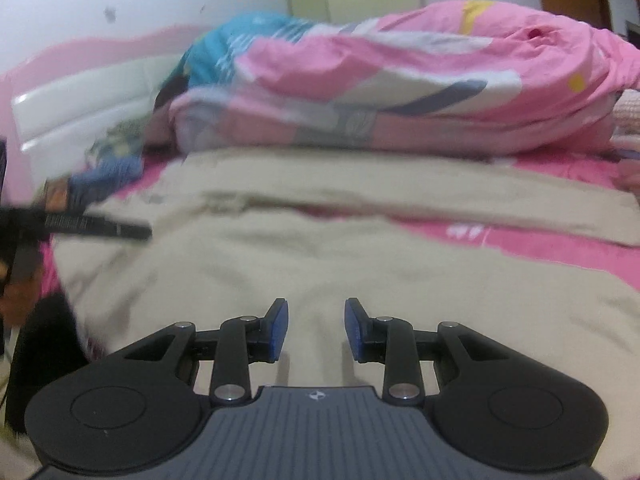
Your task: Fold clothes
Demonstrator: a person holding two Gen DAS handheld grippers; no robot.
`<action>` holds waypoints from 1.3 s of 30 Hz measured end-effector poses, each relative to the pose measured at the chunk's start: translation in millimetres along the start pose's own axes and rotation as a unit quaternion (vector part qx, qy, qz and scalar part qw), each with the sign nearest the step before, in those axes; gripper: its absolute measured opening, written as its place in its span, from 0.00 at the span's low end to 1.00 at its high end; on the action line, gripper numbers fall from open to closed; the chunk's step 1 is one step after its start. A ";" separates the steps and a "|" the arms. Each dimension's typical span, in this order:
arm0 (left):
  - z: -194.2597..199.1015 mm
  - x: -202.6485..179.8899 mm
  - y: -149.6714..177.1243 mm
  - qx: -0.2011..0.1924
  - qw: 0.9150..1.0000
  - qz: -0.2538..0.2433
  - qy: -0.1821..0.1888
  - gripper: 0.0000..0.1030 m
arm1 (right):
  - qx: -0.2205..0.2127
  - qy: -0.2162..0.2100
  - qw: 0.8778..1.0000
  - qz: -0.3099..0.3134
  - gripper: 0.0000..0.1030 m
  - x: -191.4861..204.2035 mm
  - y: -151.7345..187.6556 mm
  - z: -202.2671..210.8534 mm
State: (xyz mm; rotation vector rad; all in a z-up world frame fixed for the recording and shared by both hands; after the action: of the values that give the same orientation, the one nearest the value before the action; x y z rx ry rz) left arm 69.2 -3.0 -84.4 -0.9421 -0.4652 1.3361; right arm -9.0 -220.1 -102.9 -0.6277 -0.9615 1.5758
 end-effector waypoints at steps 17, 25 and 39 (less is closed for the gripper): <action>-35.6 -0.9 17.9 0.022 1.000 -0.015 0.000 0.81 | 0.193 -0.148 0.969 0.035 0.38 -7.5 -83.7 -182.1; -36.4 -2.6 20.5 0.018 0.999 -0.033 0.000 0.81 | 0.173 -0.137 0.967 0.126 0.00 24.8 -80.3 -191.1; -34.5 -1.5 24.2 0.012 0.999 -0.052 0.013 0.81 | 0.157 -0.071 0.975 0.141 0.00 19.7 -84.7 -200.9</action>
State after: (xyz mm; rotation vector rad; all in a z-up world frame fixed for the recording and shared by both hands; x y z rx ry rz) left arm 80.5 -16.0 -122.9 -0.9034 -0.4701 1.2318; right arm 195.4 -148.2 -134.8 -0.4464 -0.7236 1.9996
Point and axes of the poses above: each gripper's, at about its wrist camera, not at the fingertips, and z roughly against the way its jaws point, x to its left, y to its underside, the point moved 7 cm from there along -z, roughly the way its jaws point, and after that the axes turned 4 degrees about y, right-handed, at the moved point
